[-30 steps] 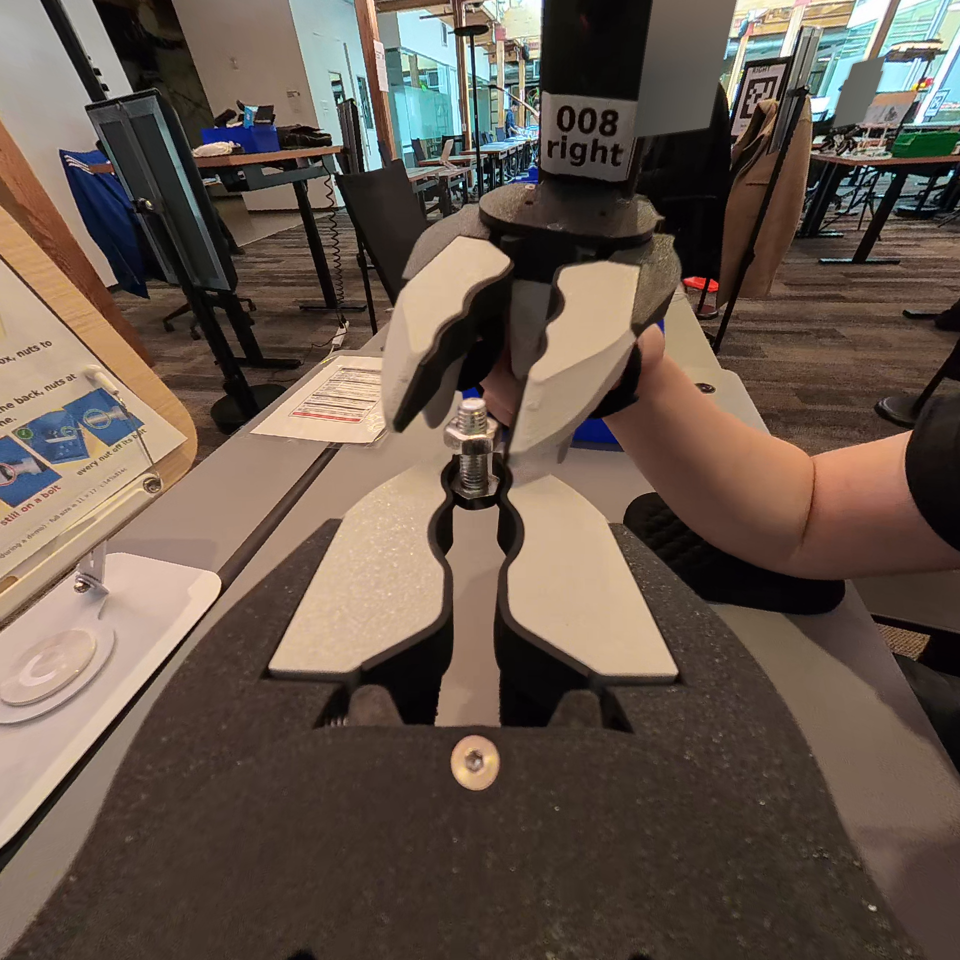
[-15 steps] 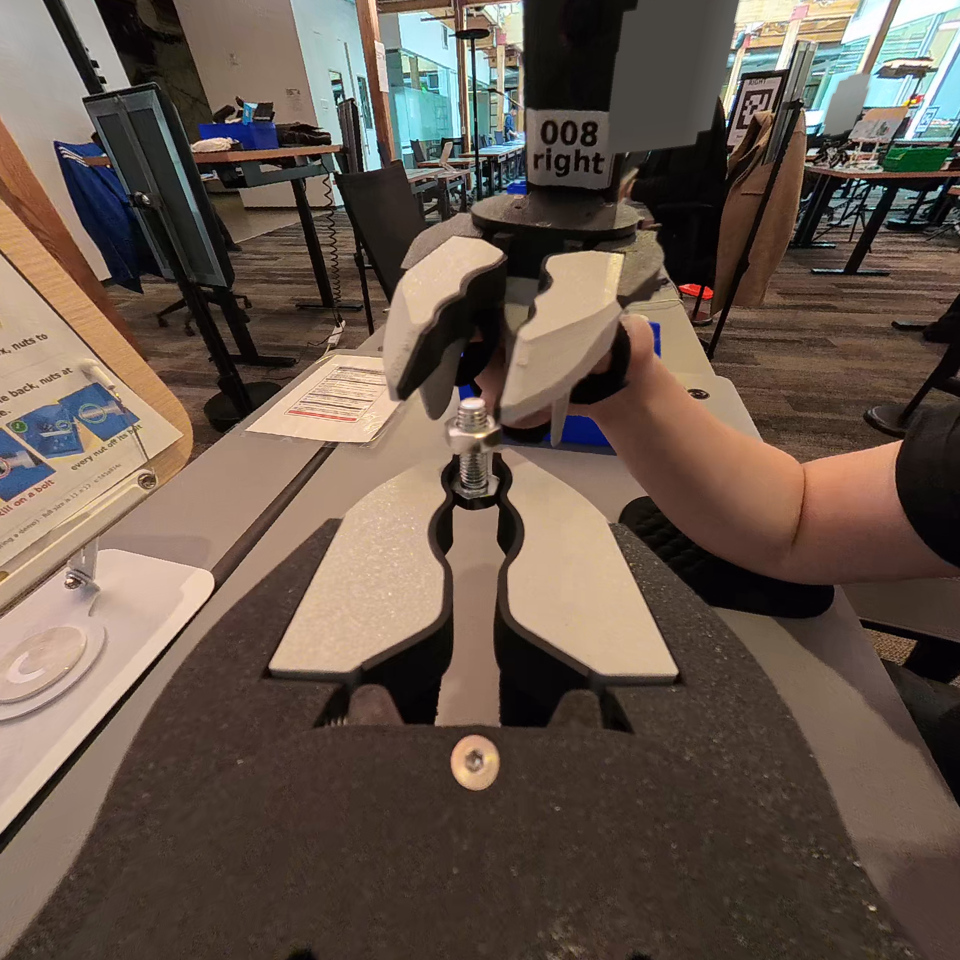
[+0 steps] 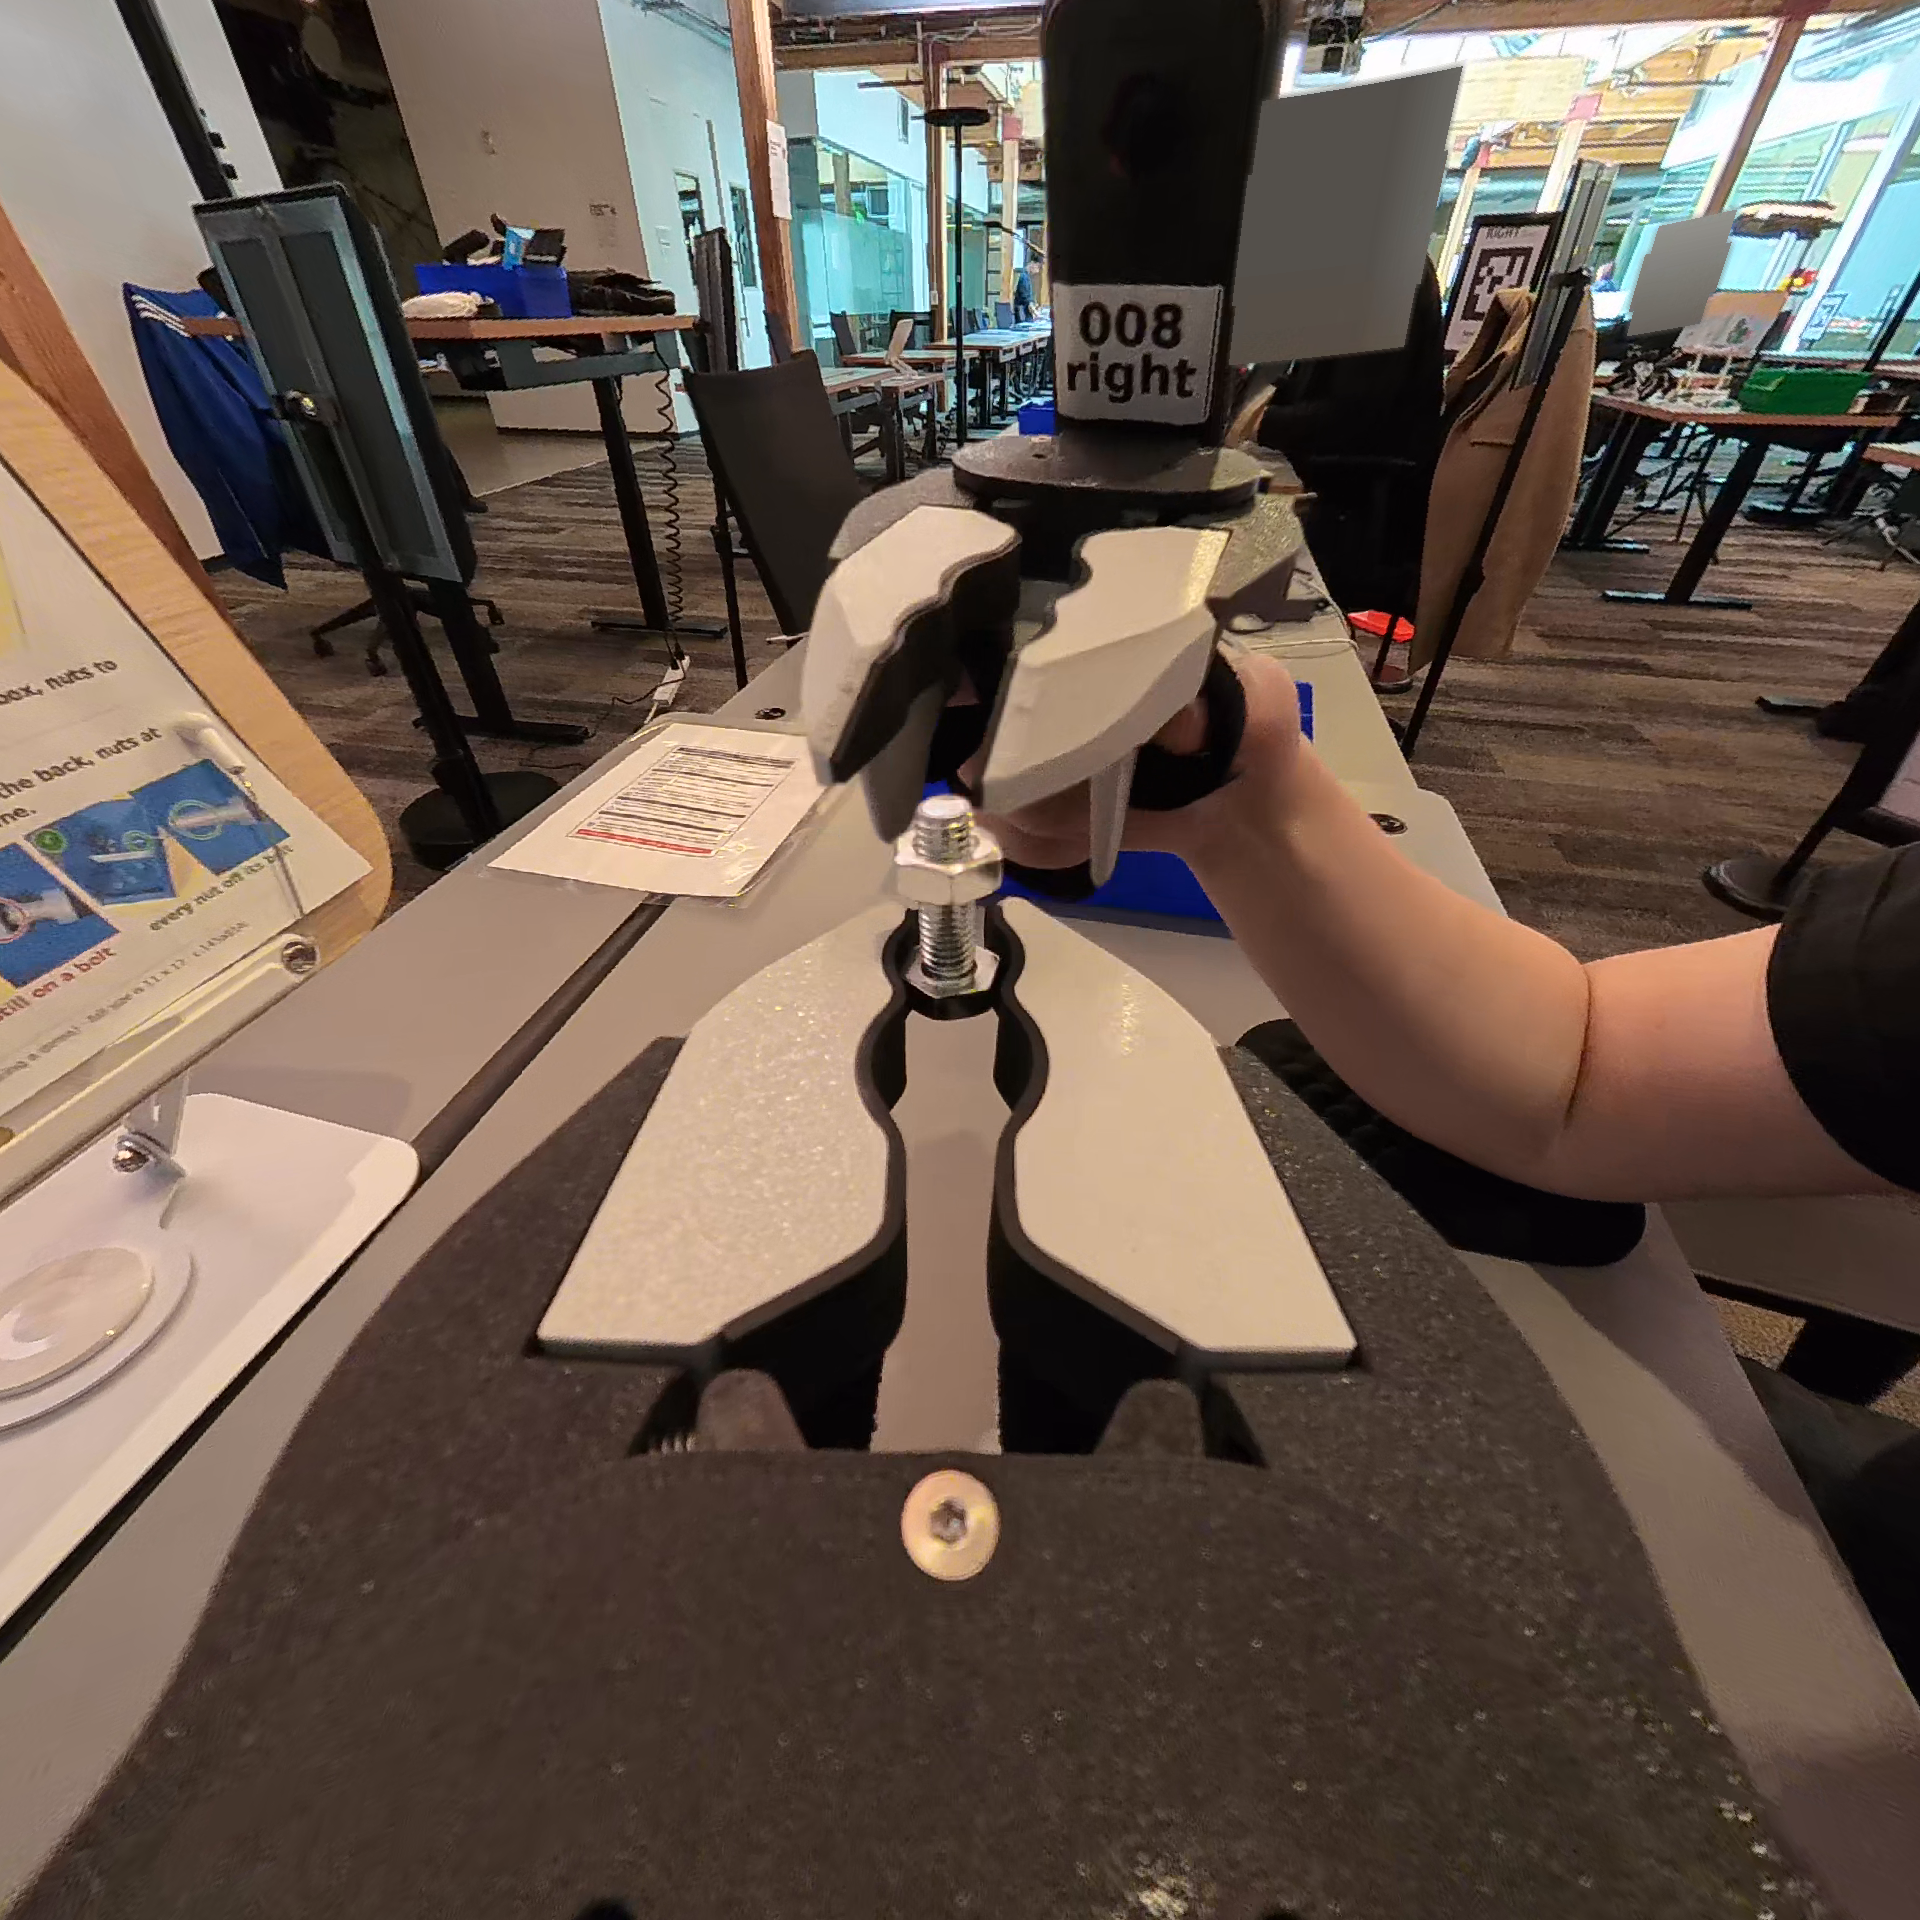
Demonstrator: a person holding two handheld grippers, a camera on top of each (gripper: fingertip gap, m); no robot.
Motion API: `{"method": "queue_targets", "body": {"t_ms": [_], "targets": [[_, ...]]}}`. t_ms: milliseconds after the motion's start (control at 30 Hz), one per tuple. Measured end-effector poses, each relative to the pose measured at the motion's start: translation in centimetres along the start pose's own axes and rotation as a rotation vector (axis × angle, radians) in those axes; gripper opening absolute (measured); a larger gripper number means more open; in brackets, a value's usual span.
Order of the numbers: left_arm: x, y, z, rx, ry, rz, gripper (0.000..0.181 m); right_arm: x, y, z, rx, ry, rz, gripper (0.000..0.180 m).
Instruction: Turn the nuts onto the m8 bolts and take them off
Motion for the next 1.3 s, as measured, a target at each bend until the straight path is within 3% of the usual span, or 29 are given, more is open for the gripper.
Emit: {"method": "queue_targets", "body": {"t_ms": [233,467,700,900,1033,1167,1300], "targets": [[-0.2,-0.3,0.4,-0.01,-0.017,-0.012,0.012,0.2,-1.8,-0.8,0.021,0.035,-0.027,0.026],[0.1,0.0,0.1,-0.001,-0.003,0.001,0.012,0.3,0.3,0.1,-0.004,-0.027,0.035,0.02],[0.0,-0.2,0.3,0.001,-0.015,-0.008,0.012,0.2,-1.8,-0.7,-0.028,0.029,-0.055,0.026],[0.3,0.2,-0.1,0.017,0.003,0.008,0.012,0.3,0.2,0.1,-0.035,-0.021,0.01,0.022],[0.2,0.1,-0.3,0.021,0.014,0.004,0.012,0.7,-0.7,-0.7,0.034,-0.017,0.024,0.024],[0.1,-0.1,0.2,0.006,0.004,-0.001,0.012,0.3,-1.6,-0.6,0.002,0.01,-0.022,0.027],[0.3,0.1,0.0,0.024,0.007,-0.001,0.012,0.1,-0.2,0.3,-0.05,-0.027,-0.003,0.022]]}}
Point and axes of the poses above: each gripper's, where its closed fingertips meet, y back along the fingers, x out of its top, z = x × y across the jaws, the point moved 7 cm from there along y, back along the fingers, and after that the axes turned 14 degrees about x, right-handed, at the moved point
